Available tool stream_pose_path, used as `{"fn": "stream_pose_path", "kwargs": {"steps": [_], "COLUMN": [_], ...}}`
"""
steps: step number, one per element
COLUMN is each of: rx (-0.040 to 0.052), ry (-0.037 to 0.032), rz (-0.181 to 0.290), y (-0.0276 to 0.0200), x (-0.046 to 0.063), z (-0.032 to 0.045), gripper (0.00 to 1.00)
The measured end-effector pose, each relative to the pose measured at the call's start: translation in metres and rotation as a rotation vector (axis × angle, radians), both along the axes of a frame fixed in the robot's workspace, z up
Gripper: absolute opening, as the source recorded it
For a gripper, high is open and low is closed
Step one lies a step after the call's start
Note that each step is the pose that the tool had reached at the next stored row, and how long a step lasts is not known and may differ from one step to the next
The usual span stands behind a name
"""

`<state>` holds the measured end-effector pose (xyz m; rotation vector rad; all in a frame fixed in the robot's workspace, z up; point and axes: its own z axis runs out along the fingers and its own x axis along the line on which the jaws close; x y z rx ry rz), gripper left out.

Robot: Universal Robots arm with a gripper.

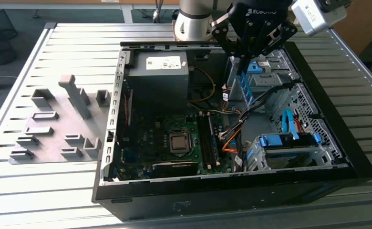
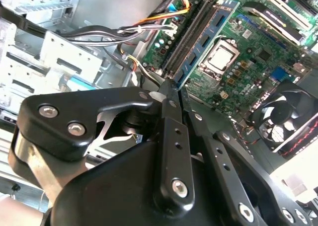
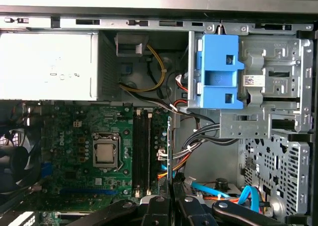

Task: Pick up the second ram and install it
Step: 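Insert the second ram into the second slot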

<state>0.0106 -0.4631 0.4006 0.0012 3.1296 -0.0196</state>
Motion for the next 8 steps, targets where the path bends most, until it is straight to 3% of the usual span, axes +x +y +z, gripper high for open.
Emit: {"fn": "stream_pose_path", "kwargs": {"steps": [6,8], "rx": [-0.0003,-0.0002], "ry": [0.0006,0.0048], "rz": [0.002,0.012], "y": [-0.0019,-0.0033], "x": [-0.0090,-0.0092], "z": [-0.0027,-0.0052], "gripper": [0.14,0.14]}}
